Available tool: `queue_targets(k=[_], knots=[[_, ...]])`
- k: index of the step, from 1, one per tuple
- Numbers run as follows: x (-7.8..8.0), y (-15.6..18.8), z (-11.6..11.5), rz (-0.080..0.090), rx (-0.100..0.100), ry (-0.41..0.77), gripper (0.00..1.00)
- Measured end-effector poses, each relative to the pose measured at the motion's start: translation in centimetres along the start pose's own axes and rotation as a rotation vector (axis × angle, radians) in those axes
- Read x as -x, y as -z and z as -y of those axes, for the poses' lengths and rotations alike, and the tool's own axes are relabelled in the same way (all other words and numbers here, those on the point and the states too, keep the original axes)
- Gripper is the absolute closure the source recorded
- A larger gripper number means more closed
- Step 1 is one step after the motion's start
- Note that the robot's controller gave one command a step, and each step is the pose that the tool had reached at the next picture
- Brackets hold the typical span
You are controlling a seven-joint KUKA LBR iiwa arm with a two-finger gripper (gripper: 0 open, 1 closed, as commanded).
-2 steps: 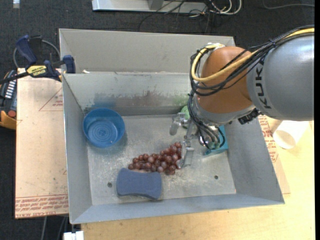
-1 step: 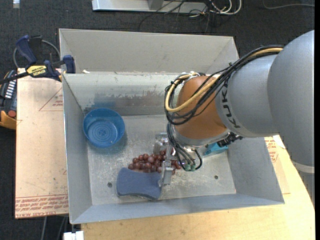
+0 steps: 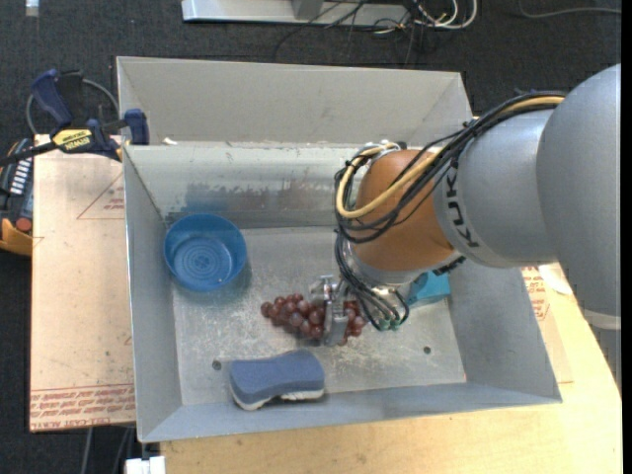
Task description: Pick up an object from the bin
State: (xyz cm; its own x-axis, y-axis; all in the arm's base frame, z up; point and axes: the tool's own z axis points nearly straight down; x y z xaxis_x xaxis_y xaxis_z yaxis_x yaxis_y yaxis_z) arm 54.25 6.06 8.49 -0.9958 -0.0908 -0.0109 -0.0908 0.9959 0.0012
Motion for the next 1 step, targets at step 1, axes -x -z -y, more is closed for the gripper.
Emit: queue_targets(k=[1], knots=[[0.00, 0.00, 0.00, 0.000, 0.000, 0.000, 1.00]])
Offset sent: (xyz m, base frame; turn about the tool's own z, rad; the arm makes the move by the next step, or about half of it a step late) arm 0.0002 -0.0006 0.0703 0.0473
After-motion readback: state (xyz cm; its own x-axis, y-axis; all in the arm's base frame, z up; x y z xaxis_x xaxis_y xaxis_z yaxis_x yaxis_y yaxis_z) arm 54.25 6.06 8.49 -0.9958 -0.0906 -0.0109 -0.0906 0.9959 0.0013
